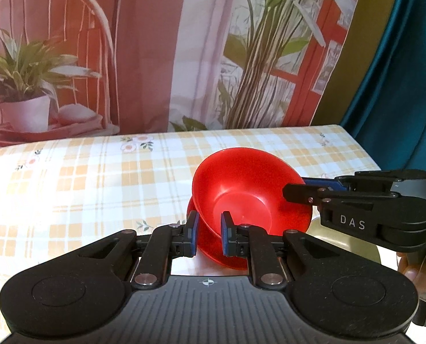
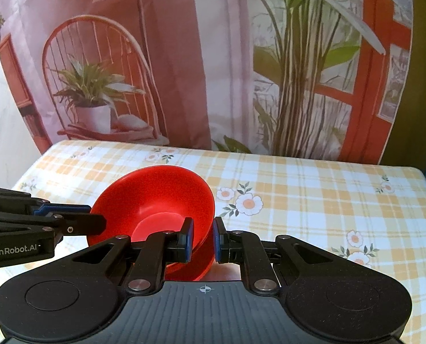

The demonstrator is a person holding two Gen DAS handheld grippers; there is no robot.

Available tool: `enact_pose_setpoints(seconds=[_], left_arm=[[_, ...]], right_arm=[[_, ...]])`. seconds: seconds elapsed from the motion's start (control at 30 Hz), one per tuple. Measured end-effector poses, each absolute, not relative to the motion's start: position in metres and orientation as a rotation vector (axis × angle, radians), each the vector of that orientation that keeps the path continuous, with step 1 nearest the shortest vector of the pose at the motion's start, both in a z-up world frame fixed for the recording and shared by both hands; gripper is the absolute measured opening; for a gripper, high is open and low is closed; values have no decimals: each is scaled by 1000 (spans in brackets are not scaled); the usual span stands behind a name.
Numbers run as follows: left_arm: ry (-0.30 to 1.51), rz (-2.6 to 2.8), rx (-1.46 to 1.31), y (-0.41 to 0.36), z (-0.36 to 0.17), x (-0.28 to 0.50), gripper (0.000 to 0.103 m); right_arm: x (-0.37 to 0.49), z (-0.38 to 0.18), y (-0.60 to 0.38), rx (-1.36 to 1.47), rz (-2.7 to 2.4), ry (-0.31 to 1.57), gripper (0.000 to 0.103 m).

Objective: Organize plates and bowls

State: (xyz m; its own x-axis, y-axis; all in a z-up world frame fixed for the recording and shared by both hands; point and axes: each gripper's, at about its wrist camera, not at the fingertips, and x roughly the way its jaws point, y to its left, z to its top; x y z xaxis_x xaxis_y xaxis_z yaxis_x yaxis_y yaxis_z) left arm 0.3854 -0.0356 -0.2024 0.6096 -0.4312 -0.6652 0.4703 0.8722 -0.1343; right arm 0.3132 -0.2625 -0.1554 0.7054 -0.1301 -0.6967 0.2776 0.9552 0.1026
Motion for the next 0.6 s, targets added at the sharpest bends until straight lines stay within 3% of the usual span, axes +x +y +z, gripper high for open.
enact_pose_setpoints(seconds=[0.6], left_arm=[[799, -516, 38, -37, -224, 394, 17]], right_arm=[[321, -179, -266, 202, -215, 833, 14]])
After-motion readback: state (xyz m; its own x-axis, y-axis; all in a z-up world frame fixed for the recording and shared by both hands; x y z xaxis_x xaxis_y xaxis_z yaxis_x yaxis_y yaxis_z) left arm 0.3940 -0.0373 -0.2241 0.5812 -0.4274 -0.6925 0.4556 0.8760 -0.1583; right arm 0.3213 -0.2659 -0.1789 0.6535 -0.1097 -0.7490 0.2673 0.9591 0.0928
